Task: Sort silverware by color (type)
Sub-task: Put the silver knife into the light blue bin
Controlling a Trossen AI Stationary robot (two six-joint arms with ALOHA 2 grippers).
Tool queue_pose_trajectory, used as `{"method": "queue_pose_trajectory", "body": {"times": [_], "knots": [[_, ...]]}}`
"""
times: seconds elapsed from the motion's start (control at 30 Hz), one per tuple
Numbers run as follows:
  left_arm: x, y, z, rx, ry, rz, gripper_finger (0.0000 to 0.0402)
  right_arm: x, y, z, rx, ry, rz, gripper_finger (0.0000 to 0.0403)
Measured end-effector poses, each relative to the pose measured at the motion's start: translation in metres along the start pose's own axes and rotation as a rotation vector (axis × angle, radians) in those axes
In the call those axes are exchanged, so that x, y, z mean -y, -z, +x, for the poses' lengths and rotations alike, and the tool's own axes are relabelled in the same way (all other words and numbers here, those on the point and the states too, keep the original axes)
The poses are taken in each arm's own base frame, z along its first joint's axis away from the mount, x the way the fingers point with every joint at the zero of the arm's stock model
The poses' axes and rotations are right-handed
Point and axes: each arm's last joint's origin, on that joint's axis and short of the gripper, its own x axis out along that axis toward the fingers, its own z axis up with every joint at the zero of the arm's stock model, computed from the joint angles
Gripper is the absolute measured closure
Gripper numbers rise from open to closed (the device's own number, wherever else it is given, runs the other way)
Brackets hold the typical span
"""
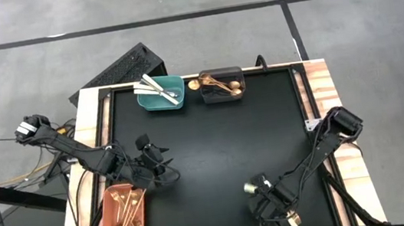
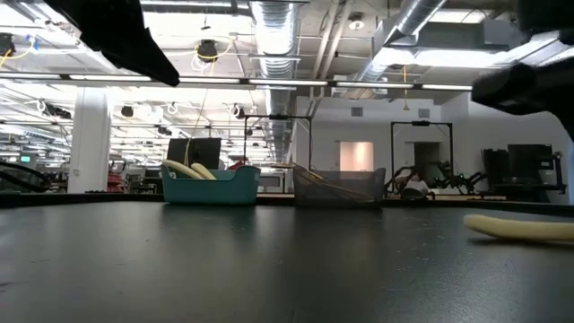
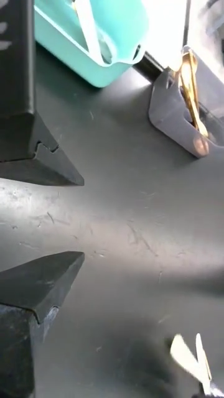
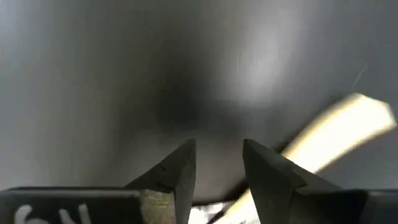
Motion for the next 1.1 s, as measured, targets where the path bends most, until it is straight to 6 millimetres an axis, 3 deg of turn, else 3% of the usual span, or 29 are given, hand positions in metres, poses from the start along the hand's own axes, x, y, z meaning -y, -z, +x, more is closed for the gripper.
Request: {"method": "queue_pose_trajectory", "body": {"times": [0.37, 0.63, 0.8, 1.1], "knots": [[0.000, 0.000, 0.000, 0.000, 0.001, -0.057, 0.0233, 0.015, 0.012, 0.014, -0.086, 0.022, 0.139, 0.0265], [0.000, 0.000, 0.000, 0.003, 0.002, -0.109, 0.0233, 0.035, 0.017, -0.007, -0.092, 0.196, 0.295, 0.0261], [0.000, 0.000, 0.000, 0.002, 0.002, -0.114, 0.0233, 0.044, 0.015, -0.008, -0.055, 0.199, 0.363, 0.0237], [0.000, 0.000, 0.000, -0.002, 0.001, -0.105, 0.0233, 0.045, 0.020, 0.011, -0.054, 0.088, 0.372, 0.0176]]}}
